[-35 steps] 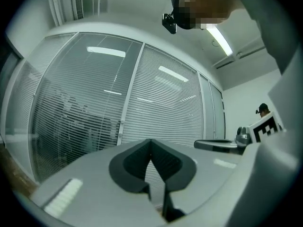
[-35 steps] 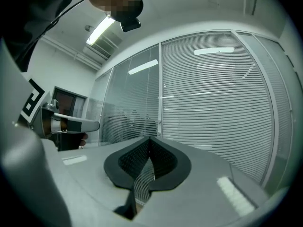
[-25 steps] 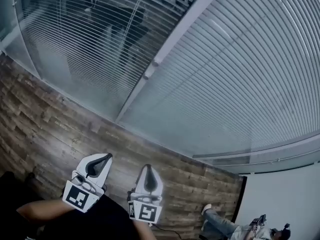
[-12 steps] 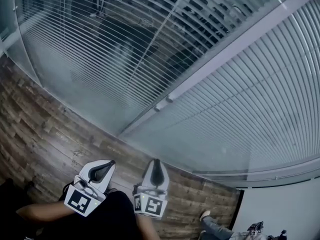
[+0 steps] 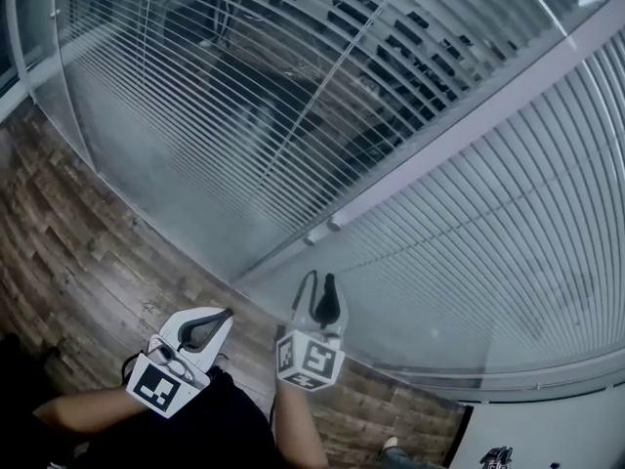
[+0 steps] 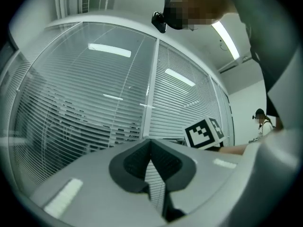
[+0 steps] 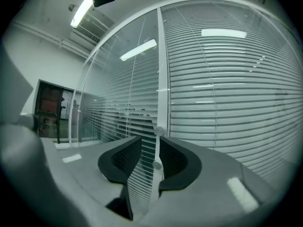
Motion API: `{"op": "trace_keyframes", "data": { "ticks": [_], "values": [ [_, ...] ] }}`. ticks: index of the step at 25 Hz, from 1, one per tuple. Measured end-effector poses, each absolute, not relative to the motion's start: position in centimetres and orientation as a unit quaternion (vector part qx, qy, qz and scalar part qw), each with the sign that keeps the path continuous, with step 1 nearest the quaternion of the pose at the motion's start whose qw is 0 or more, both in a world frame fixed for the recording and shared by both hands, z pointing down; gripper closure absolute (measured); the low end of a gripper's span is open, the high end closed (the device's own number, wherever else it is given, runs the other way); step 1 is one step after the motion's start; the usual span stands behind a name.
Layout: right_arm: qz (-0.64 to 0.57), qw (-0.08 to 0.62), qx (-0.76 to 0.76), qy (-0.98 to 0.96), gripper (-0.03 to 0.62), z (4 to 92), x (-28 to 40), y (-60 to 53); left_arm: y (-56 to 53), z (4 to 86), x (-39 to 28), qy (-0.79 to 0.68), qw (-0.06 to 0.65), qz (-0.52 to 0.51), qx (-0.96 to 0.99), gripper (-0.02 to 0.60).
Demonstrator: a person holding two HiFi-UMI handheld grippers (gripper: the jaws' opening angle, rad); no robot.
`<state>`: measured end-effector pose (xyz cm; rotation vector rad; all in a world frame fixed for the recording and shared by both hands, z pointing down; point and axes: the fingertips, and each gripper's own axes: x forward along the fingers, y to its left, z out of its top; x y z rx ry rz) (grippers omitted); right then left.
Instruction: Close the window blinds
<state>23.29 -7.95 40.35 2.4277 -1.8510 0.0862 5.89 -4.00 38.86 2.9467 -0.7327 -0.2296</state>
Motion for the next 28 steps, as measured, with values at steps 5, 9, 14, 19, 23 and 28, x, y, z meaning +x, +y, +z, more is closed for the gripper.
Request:
{"op": "trace_keyframes", "data": {
  "ticks": [5, 9, 14, 19, 23, 28],
  "values": [
    [0.036, 0.044, 0.800, -0.597, 0.456, 39.6, 25.9, -12.1, -6.3, 40.1, 5.0, -0.280, 0.067, -0.070, 0.955, 0.581],
    [0.021, 0.088, 0.800, -0.593, 0.451, 39.7, 27.3, -15.3, -7.9, 40.2, 4.8, -0.296, 0.066, -0.067, 0.951, 0.580],
    [0.004, 0.103, 0.801, -0.589, 0.451, 39.7, 27.8, -16.6, -8.1, 40.1, 4.8, -0.290, 0.073, -0.068, 0.952, 0.580],
    [-0.002, 0.106, 0.823, -0.559, 0.459, 39.9, 28.2, -17.2, -8.6, 41.2, 4.0, -0.293, 0.074, -0.056, 0.952, 0.580],
    [0.015, 0.056, 0.831, -0.553, 0.459, 39.8, 28.4, -17.1, -8.6, 40.0, 4.2, -0.281, 0.068, -0.074, 0.954, 0.580],
    [0.130, -0.114, 0.816, -0.552, 0.464, 39.9, 29.1, -16.9, -8.1, 39.6, 4.5, -0.273, 0.044, -0.065, 0.959, 0.580]
  ]
}}
